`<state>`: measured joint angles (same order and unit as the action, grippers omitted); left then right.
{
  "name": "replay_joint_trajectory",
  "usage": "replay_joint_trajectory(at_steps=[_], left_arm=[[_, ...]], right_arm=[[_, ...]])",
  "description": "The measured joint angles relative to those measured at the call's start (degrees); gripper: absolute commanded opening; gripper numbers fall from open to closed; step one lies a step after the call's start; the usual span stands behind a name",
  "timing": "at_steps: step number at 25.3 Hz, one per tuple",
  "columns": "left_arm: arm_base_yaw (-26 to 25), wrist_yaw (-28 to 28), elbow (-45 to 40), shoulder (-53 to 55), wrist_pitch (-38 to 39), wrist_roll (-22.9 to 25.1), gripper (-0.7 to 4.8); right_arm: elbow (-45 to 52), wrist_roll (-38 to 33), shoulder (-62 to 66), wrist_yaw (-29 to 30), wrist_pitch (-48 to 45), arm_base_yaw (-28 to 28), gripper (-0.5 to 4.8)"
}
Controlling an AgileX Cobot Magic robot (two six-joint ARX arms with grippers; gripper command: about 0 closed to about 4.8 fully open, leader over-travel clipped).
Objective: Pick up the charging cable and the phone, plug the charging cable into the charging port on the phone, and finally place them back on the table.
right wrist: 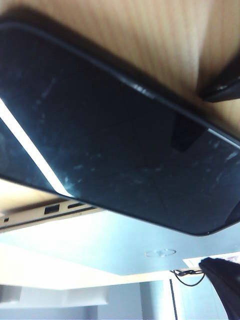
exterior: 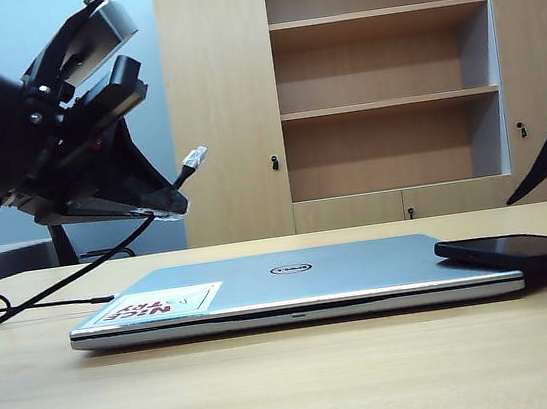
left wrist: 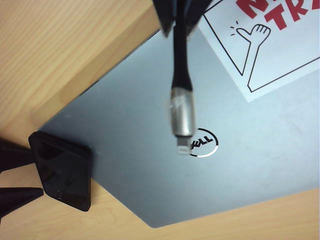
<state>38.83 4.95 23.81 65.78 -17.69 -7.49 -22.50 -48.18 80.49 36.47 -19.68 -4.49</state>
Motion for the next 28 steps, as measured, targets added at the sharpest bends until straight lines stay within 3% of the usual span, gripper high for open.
replay_joint_trajectory(at_steps=[19,28], left_arm=[[0.0,0.0,0.0,0.0,0.0,0.0,-0.08],[0.0,0.0,0.0,0.0,0.0,0.0,-0.08]], right_arm=[[-0.8,-0.2,7.4,1.9,-12.2,0.0,4.18],[-0.7,-0.2,7.4,1.5,-12.3,0.3,4.15]])
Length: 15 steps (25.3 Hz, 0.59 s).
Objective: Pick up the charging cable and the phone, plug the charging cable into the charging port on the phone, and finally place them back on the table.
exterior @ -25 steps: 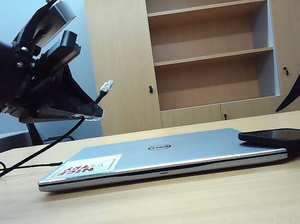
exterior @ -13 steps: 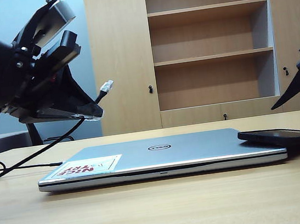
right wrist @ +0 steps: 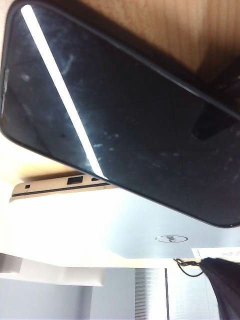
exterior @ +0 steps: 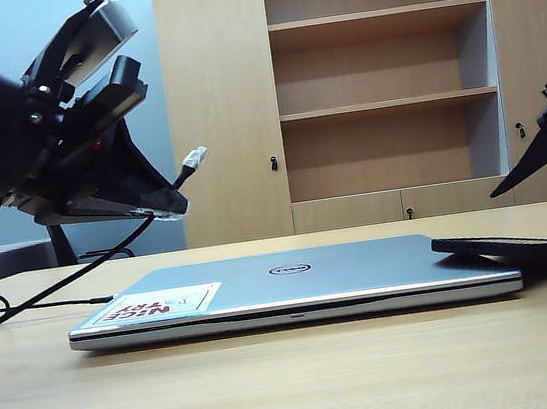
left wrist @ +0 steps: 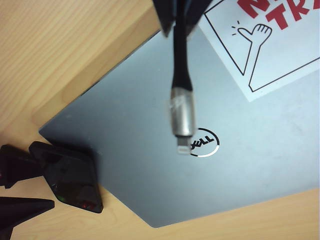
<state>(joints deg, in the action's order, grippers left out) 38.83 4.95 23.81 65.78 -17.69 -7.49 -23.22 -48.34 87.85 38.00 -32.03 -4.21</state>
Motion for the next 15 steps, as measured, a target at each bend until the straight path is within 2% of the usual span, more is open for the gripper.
replay_joint_trajectory(at_steps=[5,12,13,15], left_arm=[[0.0,0.0,0.0,0.0,0.0,0.0,-0.08],[0.0,0.0,0.0,0.0,0.0,0.0,-0.08],[0.0,0.0,0.0,0.0,0.0,0.0,-0.08],[0.0,0.0,0.0,0.0,0.0,0.0,-0.08]], right_arm=[[0.0,0.0,0.0,0.0,0.0,0.0,3.25],[0.0,0.2,0.0,0.0,0.0,0.0,3.22],[0.0,0.2,0.0,0.0,0.0,0.0,2.96],[0.0,0.2,0.0,0.0,0.0,0.0,2.81]])
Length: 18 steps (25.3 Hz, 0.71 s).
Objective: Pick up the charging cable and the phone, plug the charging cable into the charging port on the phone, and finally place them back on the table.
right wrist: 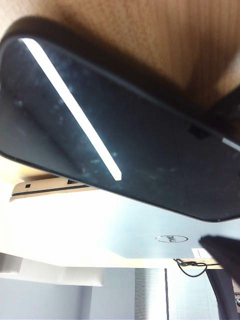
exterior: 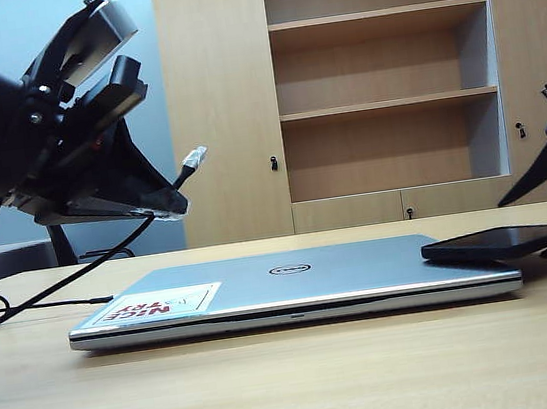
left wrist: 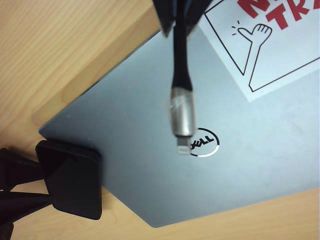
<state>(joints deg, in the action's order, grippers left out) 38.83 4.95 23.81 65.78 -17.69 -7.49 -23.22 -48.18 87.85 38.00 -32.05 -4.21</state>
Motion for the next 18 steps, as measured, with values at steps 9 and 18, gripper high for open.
replay_joint_trajectory(at_steps=[9,18], left_arm=[[0.0,0.0,0.0,0.0,0.0,0.0,-0.08],[0.0,0.0,0.0,0.0,0.0,0.0,-0.08]], right_arm=[[0.0,0.0,0.0,-0.8,0.0,0.1,2.59],[0.0,0.0,0.0,-1.6,0.0,0.1,2.38]])
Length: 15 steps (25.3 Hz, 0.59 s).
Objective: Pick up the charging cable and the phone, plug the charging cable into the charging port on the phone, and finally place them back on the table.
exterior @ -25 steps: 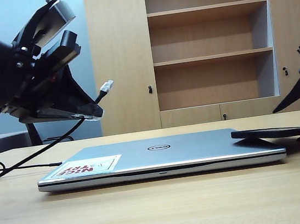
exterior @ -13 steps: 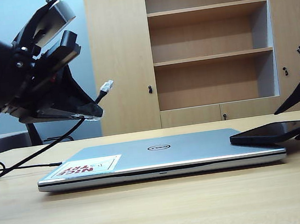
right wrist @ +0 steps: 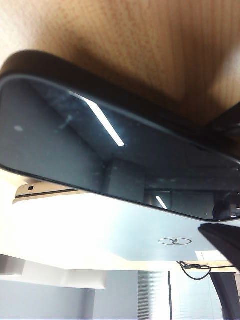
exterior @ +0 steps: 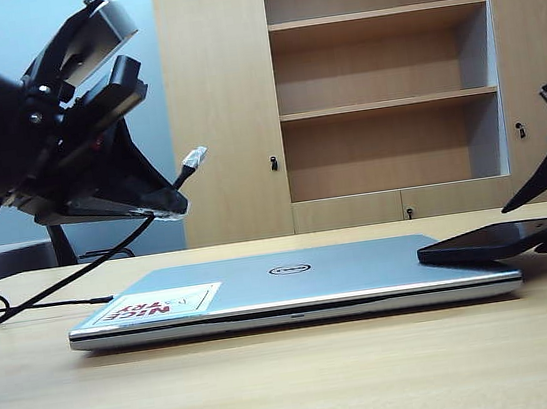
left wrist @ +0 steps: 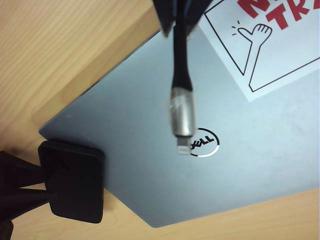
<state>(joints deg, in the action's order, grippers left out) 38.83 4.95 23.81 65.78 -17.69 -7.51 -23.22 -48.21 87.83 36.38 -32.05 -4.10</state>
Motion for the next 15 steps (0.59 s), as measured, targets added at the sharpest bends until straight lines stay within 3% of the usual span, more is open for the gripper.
replay_joint_trajectory(at_steps=[9,12,15], left_arm=[[0.0,0.0,0.0,0.0,0.0,0.0,-0.08],[0.0,0.0,0.0,0.0,0.0,0.0,-0.08],[0.0,0.0,0.0,0.0,0.0,0.0,-0.08]], right_arm=[[0.0,0.2,0.0,-0.3,0.0,0.0,2.36],[0.0,0.2,0.0,-0.3,0.0,0.0,1.97],[0.0,0.3,0.0,-0.8,0.0,0.1,1.96]])
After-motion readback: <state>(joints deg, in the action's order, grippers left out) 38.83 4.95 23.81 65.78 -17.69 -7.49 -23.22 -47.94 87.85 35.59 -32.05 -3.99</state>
